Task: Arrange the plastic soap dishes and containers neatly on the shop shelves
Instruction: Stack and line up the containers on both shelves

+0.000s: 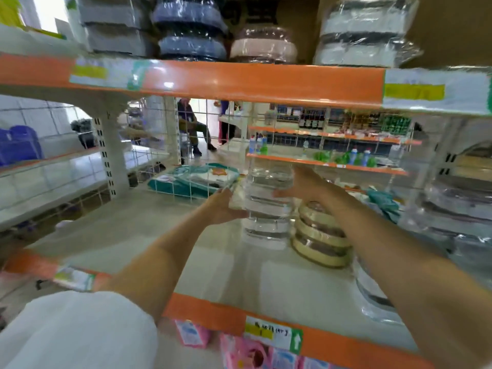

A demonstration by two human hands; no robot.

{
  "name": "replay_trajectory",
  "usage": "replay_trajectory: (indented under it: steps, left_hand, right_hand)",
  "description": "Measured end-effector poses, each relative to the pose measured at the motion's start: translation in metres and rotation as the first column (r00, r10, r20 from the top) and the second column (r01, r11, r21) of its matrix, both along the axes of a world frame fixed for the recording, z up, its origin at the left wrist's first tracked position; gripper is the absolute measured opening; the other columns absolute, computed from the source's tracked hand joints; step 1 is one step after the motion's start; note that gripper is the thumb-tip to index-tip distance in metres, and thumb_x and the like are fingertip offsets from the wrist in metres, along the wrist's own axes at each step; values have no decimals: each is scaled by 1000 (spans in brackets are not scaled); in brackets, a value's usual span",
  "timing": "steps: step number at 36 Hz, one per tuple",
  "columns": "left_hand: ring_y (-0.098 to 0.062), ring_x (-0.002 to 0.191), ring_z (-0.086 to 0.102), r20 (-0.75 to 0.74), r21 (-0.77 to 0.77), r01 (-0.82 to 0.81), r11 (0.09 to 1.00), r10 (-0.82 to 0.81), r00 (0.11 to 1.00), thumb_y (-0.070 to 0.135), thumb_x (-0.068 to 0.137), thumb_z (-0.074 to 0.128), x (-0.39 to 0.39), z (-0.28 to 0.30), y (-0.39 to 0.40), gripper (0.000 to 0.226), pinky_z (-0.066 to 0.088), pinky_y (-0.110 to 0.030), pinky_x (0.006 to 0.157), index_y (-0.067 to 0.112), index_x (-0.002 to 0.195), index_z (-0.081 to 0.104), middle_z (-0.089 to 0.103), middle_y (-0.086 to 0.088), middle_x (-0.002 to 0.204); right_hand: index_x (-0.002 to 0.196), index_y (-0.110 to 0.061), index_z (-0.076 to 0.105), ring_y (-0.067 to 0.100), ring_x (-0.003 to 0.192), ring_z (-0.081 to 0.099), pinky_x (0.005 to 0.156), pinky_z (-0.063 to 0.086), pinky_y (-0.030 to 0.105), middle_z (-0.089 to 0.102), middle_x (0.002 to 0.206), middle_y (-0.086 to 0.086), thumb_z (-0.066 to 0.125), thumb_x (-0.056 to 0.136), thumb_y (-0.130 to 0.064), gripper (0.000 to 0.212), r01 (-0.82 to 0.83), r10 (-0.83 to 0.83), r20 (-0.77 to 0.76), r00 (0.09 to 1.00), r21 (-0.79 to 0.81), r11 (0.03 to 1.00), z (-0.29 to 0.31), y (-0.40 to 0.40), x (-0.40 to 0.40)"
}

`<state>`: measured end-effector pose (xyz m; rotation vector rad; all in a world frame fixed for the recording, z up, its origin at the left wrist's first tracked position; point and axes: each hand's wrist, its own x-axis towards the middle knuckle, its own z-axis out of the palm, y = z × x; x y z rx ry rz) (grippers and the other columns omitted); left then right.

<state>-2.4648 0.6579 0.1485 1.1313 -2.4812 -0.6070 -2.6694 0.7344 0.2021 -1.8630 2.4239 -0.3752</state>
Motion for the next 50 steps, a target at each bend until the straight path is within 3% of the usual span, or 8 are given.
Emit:
replay_trajectory:
  steps: [14,19,23,27,30,34,39,50]
  left_hand:
    - [-12,111,43,-234,177,102,979,-59,970,7,76,78,-48,-22,-35,72,38,-2,74,7,136,39,44,6,115]
    - [-25,121,43,-184,151,62,987,-33,982,29,59,89,-57,-21,-37,95,40,-44,105,9,137,40,43,-8,133]
    - [-31,141,22,-115,105,26,994,-14,993,39,59,88,-62,-17,-36,116,22,-49,116,15,150,21,19,-8,156]
    - [-30,137,29,-112,130,49,990,-35,993,33,65,85,-61,-12,-34,110,27,-41,114,10,151,20,30,-11,151]
    - [-32,135,33,-123,142,33,989,-16,992,32,65,85,-56,-8,-27,108,31,-39,112,11,150,22,31,-13,150]
    - [-31,141,20,-54,119,-11,993,17,998,55,50,84,-49,-8,-15,123,22,-47,117,17,151,24,18,-10,155]
    - [-35,139,15,-33,86,-94,992,97,995,49,60,84,-41,-11,-2,106,20,-44,118,15,145,30,13,-15,149]
    - [-26,133,21,-105,169,-62,984,80,991,36,59,89,15,4,46,109,23,-32,113,12,144,25,19,-7,136]
  right_hand:
    - [151,2,1,36,147,4,118,20,48,-9,159,21,69,71,-65,125,42,-45,49,998,63,997,1,-22,-15]
    - [110,-19,37,10,90,40,64,36,25,34,113,-1,74,60,-69,80,104,-96,214,972,-24,994,6,-3,-36]
    - [147,-7,19,19,119,42,86,39,27,37,143,5,75,62,-67,118,117,-93,341,936,-49,992,5,18,-47]
    - [141,-12,24,0,70,28,56,28,20,22,81,-15,76,64,-63,106,198,-164,394,904,-47,979,6,37,-49]
    - [144,-8,20,12,105,49,79,43,24,45,116,-6,76,66,-60,109,208,-169,409,897,-54,977,7,50,-50]
    - [152,-3,0,25,139,30,108,36,35,23,155,8,77,70,-55,124,210,-167,402,900,-64,976,8,68,-40]
    - [151,-3,2,25,134,35,106,39,40,30,149,7,74,36,-78,154,201,-173,375,911,-36,979,11,79,-22]
    - [141,-5,25,26,126,42,97,42,35,39,141,10,80,67,-54,105,156,-133,367,921,-33,987,8,105,20]
